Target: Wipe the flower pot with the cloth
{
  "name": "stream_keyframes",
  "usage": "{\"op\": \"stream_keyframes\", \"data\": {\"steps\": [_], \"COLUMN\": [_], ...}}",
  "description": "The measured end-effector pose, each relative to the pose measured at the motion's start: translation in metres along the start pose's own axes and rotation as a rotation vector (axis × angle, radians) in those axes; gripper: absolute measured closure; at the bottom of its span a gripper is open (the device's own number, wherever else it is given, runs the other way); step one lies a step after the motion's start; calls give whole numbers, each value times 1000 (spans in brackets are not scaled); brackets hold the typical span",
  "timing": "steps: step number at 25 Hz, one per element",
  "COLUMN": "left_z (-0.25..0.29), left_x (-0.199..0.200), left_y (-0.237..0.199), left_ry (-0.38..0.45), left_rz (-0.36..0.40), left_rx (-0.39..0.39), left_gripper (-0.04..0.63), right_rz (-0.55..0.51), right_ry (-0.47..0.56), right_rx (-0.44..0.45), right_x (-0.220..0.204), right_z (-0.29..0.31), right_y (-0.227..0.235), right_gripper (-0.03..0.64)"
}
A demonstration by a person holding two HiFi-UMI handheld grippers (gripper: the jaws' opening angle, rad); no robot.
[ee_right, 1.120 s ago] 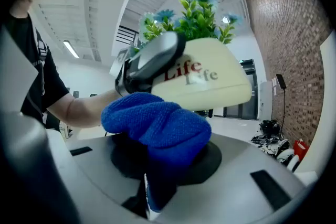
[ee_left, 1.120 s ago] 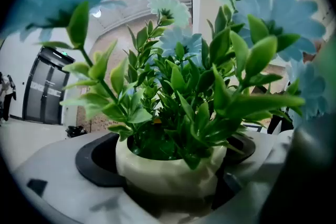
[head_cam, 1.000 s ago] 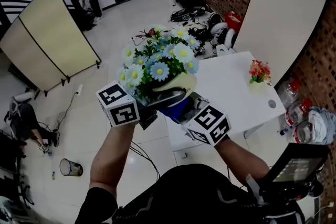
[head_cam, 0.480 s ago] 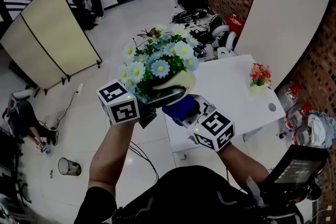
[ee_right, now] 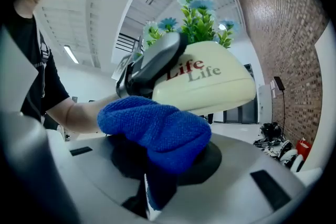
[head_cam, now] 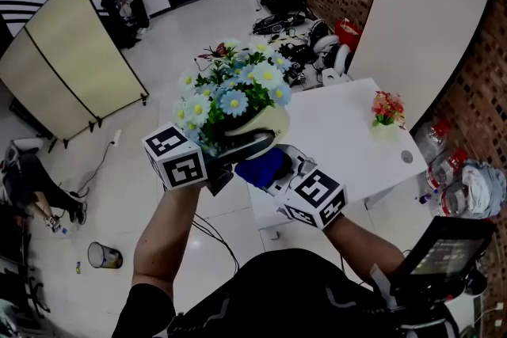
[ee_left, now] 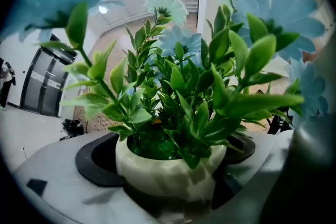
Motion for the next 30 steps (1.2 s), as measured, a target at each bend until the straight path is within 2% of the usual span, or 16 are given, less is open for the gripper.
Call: {"op": "stream_keyframes", "data": {"steps": [6,13,15,19,24,30], "left_z": [2,2,1,-3,0,-4], "left_x": [6,8,8,3,-12,-40], "left_y": [11,17,14,0,-20,-34], "left_ry": [4,4,7,4,-9,-53], "left_rz": [-23,-28,-11,41,74,66], "left_rx": [-64,-86,-76,-6,51,9], "left_gripper": [46,46,46,46,46,46], "right_rz": [12,34,41,14,13,-5], "right_ry": [-12,-17,-18,-11,40,62], "right_rx": [-29,-51,-49,-52,-147,-288], "right_x": [3,3,1,1,10,40], "right_z": [19,18,14,-15,-74,-107], "right_y": [19,32,34,37,75,111], "right_gripper": [528,528,527,528,528,528]}}
Point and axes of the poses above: the fingertips, and each gripper's own axes: z forward along the fingers, y to its right, x out of its top, the point moved 5 cm from there along -z, backward along the fingers, and after that the axes turned 2 degrees about y, right-handed, at the moved point
